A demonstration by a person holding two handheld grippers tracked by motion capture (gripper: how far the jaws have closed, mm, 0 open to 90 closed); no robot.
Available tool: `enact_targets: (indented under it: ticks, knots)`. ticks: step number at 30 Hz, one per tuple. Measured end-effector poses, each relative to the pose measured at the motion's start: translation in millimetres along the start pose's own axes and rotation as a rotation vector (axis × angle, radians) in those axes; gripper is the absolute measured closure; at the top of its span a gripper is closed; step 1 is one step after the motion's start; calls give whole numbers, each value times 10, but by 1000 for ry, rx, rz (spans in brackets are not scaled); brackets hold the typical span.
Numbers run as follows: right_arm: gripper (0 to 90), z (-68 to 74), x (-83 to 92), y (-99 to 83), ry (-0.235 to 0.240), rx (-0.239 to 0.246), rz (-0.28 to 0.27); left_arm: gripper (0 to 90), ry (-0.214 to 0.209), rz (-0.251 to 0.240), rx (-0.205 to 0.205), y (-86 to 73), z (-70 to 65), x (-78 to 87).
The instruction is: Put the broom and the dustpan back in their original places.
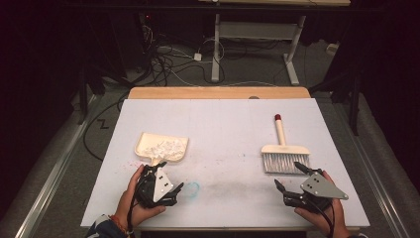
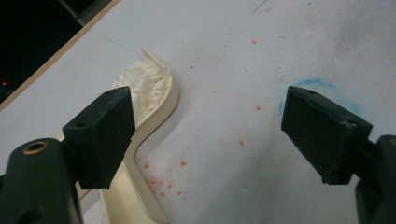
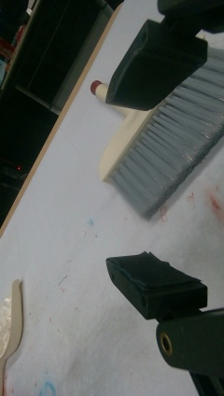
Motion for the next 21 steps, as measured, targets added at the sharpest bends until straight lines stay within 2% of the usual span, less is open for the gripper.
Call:
enact_targets:
  ticks: [9,15,19,21]
  knots:
    - [197,7,-6,-6,0,10,2,170,2,4,-4,9,4,-15]
    - [203,17,-50,-29,11,0,10,170,-2,13,-5,37,11,-68]
    - [196,109,-83,-38,-6,77,34,170,-5,12,-9,74,5,-90]
    - [197,104,-71,-40,-8,70,28,170,-5,17,-11,81,-4,-98]
Point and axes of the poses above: each handheld gripper's, and its own axes: x roughly backward along the jaws, y roughly out of its top, z roughly to its left, the point moved 5 cm from there along -x, roughly forward along the jaws, and after that the axes turned 13 degrees about z, right-handed, at the moved point
